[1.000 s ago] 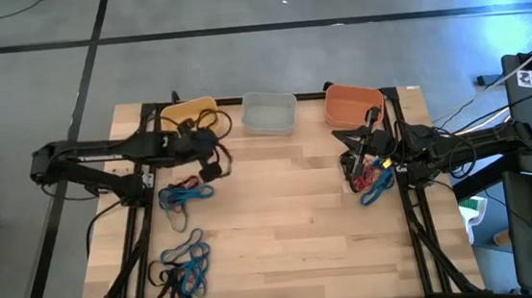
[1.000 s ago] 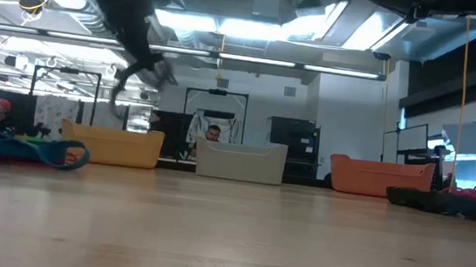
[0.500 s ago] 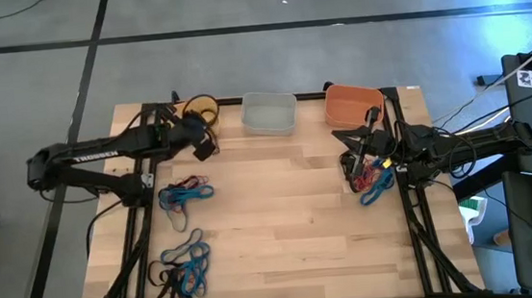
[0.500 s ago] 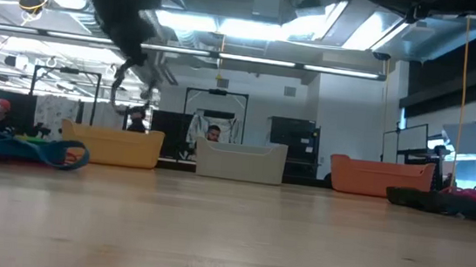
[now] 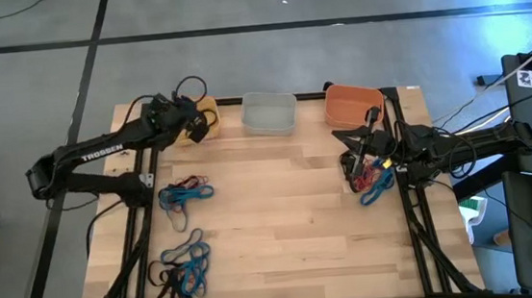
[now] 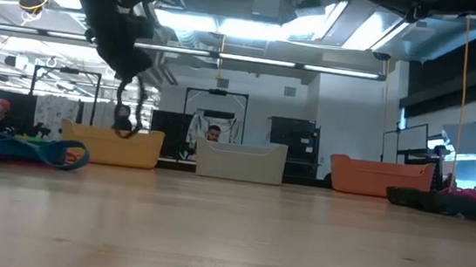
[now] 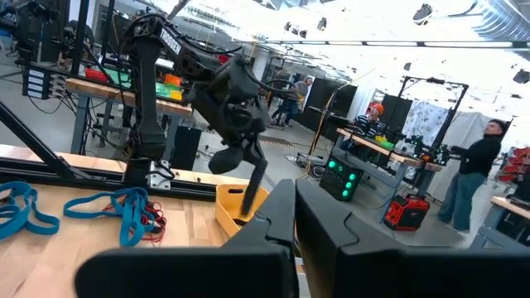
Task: Sort rubber bands into baskets
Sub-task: Put the black rubber band into the yellow bin, then put the blue rubber band into the grey bin
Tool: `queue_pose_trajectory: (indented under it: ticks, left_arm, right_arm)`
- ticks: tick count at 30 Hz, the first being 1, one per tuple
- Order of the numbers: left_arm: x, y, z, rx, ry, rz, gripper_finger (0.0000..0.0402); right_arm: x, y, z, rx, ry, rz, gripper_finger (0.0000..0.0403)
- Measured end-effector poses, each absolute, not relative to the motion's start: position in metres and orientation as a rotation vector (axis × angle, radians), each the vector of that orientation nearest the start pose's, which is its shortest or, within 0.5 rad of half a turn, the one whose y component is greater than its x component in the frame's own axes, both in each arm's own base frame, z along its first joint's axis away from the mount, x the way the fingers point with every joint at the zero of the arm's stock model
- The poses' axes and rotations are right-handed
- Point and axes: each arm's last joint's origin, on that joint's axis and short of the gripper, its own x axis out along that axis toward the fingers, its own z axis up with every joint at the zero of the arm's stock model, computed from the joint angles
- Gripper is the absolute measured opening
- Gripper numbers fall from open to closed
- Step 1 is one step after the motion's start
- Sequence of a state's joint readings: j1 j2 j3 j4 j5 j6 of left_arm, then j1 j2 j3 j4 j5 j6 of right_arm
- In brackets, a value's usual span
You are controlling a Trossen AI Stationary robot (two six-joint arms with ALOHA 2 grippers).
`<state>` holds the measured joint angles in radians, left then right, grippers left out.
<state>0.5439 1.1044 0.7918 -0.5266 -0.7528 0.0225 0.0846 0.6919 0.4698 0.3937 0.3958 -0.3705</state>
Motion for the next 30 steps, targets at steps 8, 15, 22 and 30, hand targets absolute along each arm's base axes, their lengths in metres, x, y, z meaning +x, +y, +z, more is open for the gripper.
queue_pose_trajectory:
  ticks: [8,15,22,30]
  left_arm:
    - [0.165,0.141,0.249,0.076,0.948,1.246,0.0051]
    - [0.165,0.146,0.242,0.037,0.98,1.251,0.012]
    - [0.166,0.141,0.241,-0.049,1.016,1.121,0.0163]
    - [0.181,0.117,0.252,-0.079,0.997,0.902,0.0166]
  right_arm:
    - [0.162,0.003,0.292,-0.328,-0.106,-0.337,0.0014]
    - [0.162,0.003,0.292,-0.328,-0.106,-0.337,0.0014]
    - [0.162,0.003,0.292,-0.328,-0.106,-0.337,0.0014]
    - [0.162,0.003,0.292,-0.328,-0.106,-0.337,0.0014]
